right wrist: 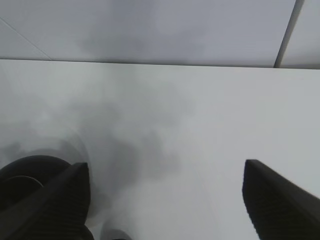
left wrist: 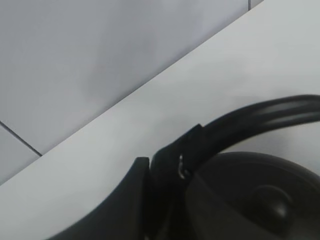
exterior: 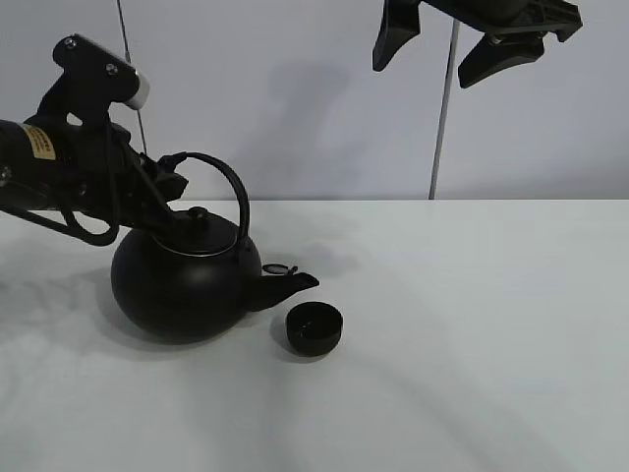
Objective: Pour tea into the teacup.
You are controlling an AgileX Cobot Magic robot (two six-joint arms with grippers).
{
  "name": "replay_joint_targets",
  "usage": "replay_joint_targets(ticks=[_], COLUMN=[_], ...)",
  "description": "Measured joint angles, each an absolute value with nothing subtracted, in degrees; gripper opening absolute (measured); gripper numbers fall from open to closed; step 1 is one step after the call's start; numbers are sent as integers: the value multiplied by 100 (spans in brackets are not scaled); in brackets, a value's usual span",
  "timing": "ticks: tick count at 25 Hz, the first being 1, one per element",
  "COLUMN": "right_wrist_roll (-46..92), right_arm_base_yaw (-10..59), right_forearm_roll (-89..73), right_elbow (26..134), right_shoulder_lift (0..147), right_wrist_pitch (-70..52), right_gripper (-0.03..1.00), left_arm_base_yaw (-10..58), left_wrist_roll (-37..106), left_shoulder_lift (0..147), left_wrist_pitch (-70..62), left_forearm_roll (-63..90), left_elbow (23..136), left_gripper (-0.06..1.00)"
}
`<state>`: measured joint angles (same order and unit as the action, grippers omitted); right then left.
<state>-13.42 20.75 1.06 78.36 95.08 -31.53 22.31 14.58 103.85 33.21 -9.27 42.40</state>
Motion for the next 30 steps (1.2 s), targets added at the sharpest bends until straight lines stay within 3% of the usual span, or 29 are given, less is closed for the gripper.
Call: replay_joint_targets(ticks=[30], right_wrist_roll=[-1342], right_arm_base_yaw=[2075], right_forearm_roll=[106], right_elbow=[7836], right_shoulder_lift=[9508], right_wrist_pitch=[-3153], right_gripper=[58], left_arm_base_yaw=[2252], left_wrist_roll=[2031], left_shoulder_lift=[10385], left_wrist_pitch=[3261], left_forearm_roll=[-1252], left_elbow=[4430], left_gripper=[10])
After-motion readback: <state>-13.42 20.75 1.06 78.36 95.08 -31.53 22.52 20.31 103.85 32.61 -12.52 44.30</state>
